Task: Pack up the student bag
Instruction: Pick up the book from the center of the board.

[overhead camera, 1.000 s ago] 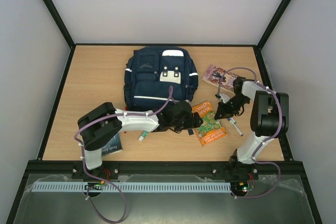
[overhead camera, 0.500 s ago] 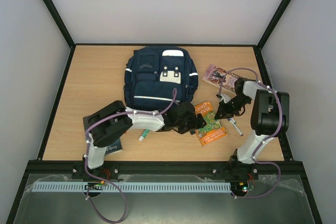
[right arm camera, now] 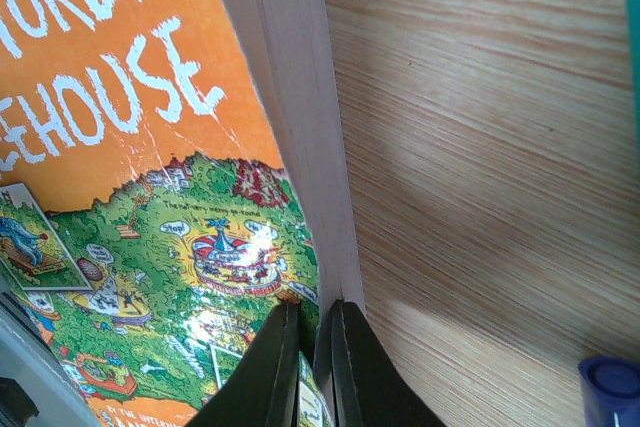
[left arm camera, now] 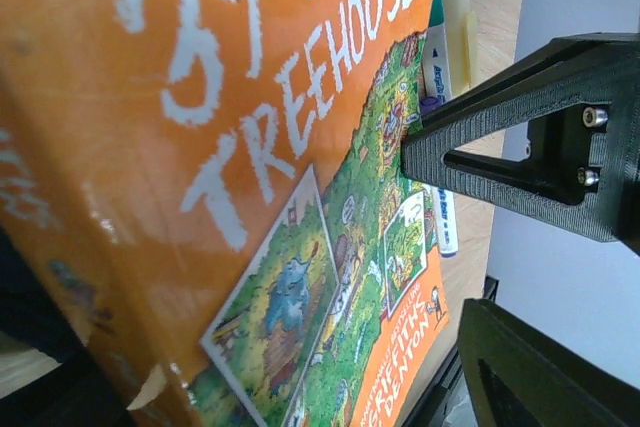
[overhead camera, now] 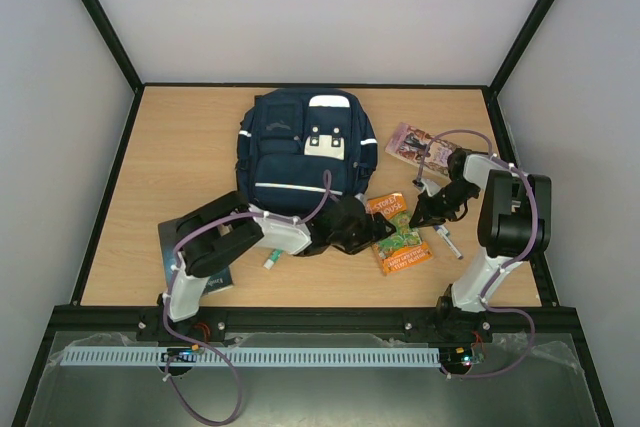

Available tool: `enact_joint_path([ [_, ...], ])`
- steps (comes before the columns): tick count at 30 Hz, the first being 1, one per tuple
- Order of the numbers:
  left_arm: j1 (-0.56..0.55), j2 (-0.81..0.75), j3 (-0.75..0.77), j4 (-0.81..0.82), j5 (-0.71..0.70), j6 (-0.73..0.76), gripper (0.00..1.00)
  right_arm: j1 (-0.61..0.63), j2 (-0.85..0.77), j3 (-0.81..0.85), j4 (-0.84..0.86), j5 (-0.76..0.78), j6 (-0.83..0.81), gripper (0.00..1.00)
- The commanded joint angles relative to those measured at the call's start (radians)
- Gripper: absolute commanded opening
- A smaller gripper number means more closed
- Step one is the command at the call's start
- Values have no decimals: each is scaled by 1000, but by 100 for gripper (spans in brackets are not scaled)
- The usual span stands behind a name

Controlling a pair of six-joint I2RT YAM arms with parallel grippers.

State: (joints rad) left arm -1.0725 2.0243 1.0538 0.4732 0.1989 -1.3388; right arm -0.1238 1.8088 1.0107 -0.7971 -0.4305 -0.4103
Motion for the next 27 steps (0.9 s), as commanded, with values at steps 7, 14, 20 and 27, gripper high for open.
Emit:
enact_joint_path([
  [7,-14,-82,-75,238,-91,65,59,10,139,-101,131,327,7,1],
  [14,-23,-39,-54,323,-24,58,36,10,123,-113,132,310,8,2],
  [20,-24,-111,-99,361,-44,135,18,10,69,-119,120,272,9,5],
  [27,-19,-329,-57,30,-43,455,3,0,-201,9,-46,128,21,13],
])
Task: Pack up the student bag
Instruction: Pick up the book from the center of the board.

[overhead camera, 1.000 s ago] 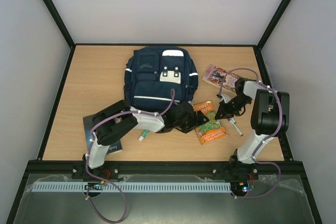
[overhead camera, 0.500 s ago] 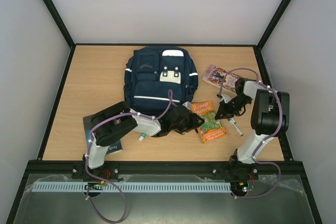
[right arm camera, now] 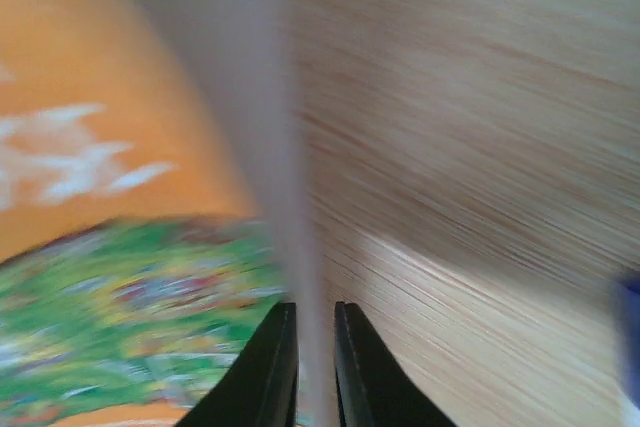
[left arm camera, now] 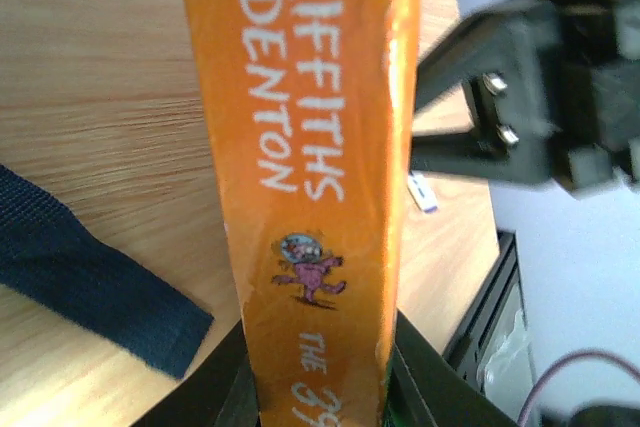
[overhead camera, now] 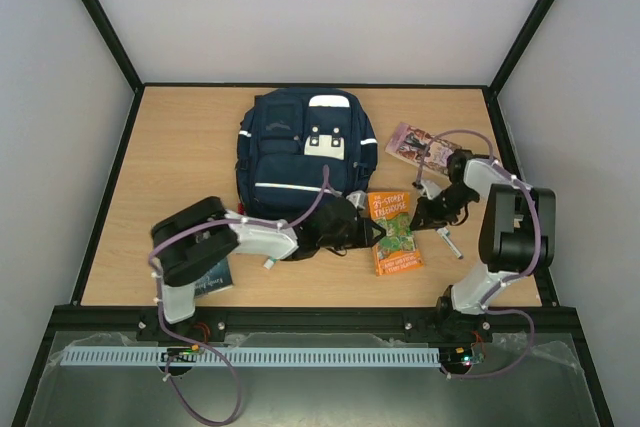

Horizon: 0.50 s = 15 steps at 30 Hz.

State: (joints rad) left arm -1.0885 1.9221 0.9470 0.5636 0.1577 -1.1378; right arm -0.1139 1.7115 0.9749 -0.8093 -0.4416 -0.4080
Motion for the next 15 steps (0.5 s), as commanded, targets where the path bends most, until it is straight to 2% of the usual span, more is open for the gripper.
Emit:
enact_joint_path([
  [1,-2,-266,53,-122,-11,309,2,-11,-145,70,-52,125,27,16],
  [6,37,-449,42,-376,-42,488,2,-10,-322,195,-100,27,12,30],
  [11,114,-623,19,-495,-58,569,2,-11,-449,259,-89,-93,32,59],
  [15,187,-713,51,-571,-35,657,2,-10,-472,328,-135,-277,2,79],
])
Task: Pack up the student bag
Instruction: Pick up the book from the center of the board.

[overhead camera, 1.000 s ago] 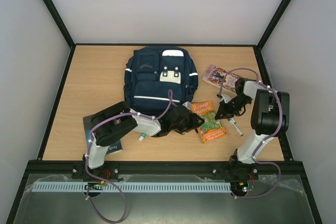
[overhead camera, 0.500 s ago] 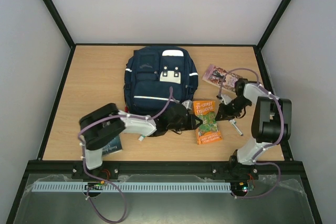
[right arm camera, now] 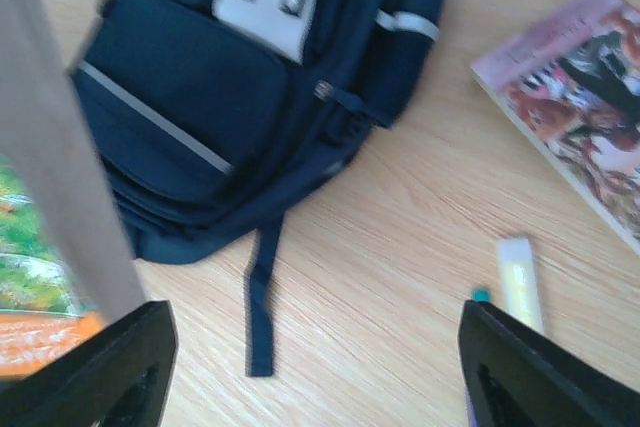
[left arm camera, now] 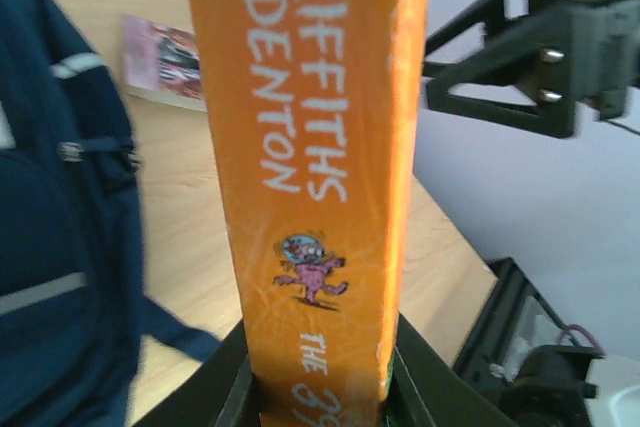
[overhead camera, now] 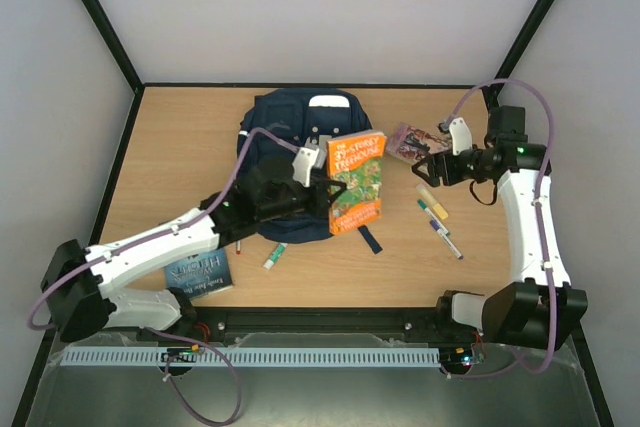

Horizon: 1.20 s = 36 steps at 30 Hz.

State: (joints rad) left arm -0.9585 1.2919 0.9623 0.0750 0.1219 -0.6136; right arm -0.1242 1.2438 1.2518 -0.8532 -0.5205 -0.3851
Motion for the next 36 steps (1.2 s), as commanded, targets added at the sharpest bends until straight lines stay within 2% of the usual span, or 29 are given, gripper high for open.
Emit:
enact_joint_path([
  [1,79,-101,41,-90,18,149,2,0,-11,58,-94,-249,-25,88],
  [2,109,-115,42,-91,47,163,2,0,-24,55,-85,-312,-28,98],
  [3,135,-128,44,-86,78,176,2,0,-41,37,-64,-373,-22,100],
  [8,276,-128,98,-86,309,198,2,5,-77,-48,151,-593,116,99],
  [16,335,-60,184,-3,604,161,2,83,124,105,119,-697,105,99],
  [24,368,30,216,152,737,48,2,172,163,141,209,-773,142,99],
  [31,378,96,249,192,772,17,2,179,165,140,135,-899,62,100],
  [36,408,112,254,201,793,1,2,175,161,144,100,-904,52,98],
])
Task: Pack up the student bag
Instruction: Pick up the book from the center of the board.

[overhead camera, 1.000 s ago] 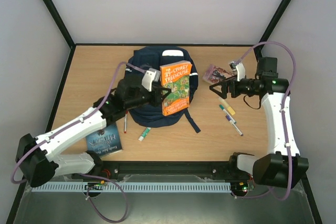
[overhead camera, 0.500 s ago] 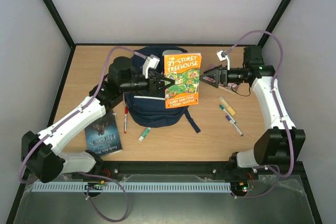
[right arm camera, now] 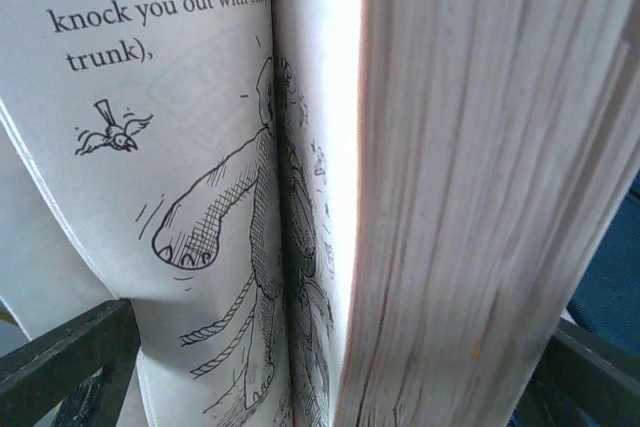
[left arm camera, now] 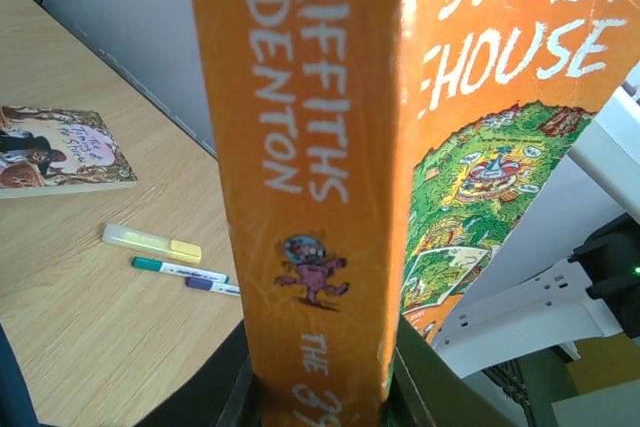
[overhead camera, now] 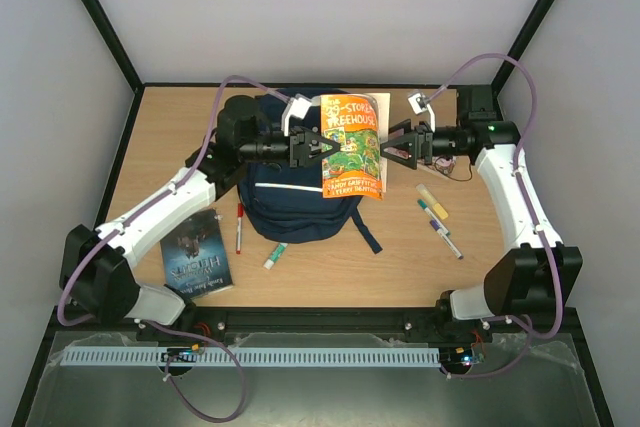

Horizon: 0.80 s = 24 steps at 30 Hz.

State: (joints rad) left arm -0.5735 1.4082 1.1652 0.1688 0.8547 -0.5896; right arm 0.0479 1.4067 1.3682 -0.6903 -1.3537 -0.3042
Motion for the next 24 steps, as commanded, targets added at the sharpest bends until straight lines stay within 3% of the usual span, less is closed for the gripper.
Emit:
enact_joint_path([
  [1,34,-8,51,107,65,-25,2,-5,2,32,-61,-70,-22,97],
  [6,89,-38,48,56,52,-1,2,-65,21,86,-69,-86,16,96],
  [11,110,-44,50,25,51,23,2,-72,-17,88,-4,36,93,96],
  [17,109,-48,36,67,64,-1,2,42,-37,70,97,319,195,99],
  [21,107,-69,20,104,79,-27,3,81,17,99,103,375,217,98],
  [24,103,-77,28,106,109,-43,2,83,57,118,104,334,211,98],
])
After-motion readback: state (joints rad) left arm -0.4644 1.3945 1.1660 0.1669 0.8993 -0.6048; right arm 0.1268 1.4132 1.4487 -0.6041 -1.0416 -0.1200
